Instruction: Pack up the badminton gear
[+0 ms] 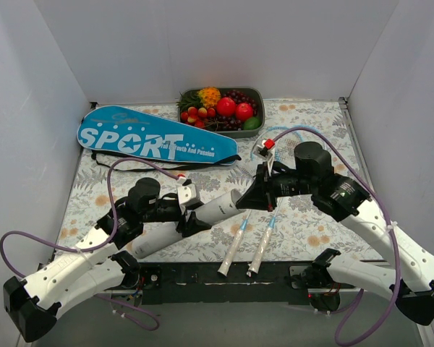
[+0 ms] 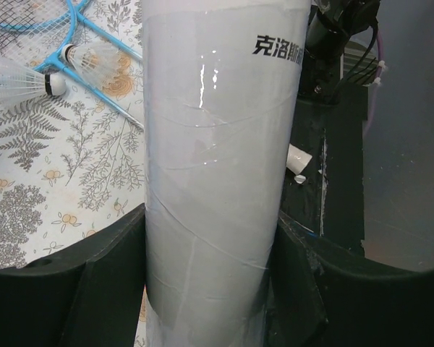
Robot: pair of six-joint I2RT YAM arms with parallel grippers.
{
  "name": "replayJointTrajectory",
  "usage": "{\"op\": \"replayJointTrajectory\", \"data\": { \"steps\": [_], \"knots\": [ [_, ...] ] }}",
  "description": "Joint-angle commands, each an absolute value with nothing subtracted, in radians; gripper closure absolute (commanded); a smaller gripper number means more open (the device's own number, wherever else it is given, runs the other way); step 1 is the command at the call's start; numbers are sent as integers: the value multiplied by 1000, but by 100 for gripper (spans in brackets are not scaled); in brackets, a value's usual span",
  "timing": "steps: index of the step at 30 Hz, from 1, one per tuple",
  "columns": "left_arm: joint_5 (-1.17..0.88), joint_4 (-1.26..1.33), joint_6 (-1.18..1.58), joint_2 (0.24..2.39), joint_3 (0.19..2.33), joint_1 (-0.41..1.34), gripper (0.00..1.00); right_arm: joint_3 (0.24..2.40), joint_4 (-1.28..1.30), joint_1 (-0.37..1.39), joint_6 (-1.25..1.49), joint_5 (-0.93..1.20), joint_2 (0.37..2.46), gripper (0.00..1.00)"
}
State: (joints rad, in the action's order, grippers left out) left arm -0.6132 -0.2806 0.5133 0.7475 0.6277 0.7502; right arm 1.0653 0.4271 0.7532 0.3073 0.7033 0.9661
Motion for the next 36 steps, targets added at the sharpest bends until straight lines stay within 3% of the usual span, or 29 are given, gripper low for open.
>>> {"op": "replayJointTrajectory", "data": {
  "steps": [1, 6, 10, 17, 20, 27, 30, 36],
  "knots": [
    [-623, -267, 511, 727, 627, 749, 75, 1131, 446, 752, 276, 762, 908, 99],
    [-627, -265, 511, 727, 624, 749, 75, 1127, 456, 752, 270, 810, 899, 99],
    [-624, -267, 514, 723, 624, 749, 76, 1153, 537, 750, 233, 718, 896, 99],
    [-623, -267, 515, 713, 629, 749, 76, 1239, 824, 721, 224, 96, 953, 99],
    [-627, -265, 517, 713, 630, 749, 76, 1206, 856, 660, 256, -38, 973, 99],
    [-620, -267, 522, 707, 638, 749, 76, 993, 752, 179, 276, -8, 1003, 99],
    [-632, -255, 531, 712, 634, 749, 77, 884, 672, 56, 290, -28, 1038, 99],
    [-614, -241, 540, 719, 640, 749, 79, 732, 519, -18, 373, -132, 1092, 99]
  ]
}}
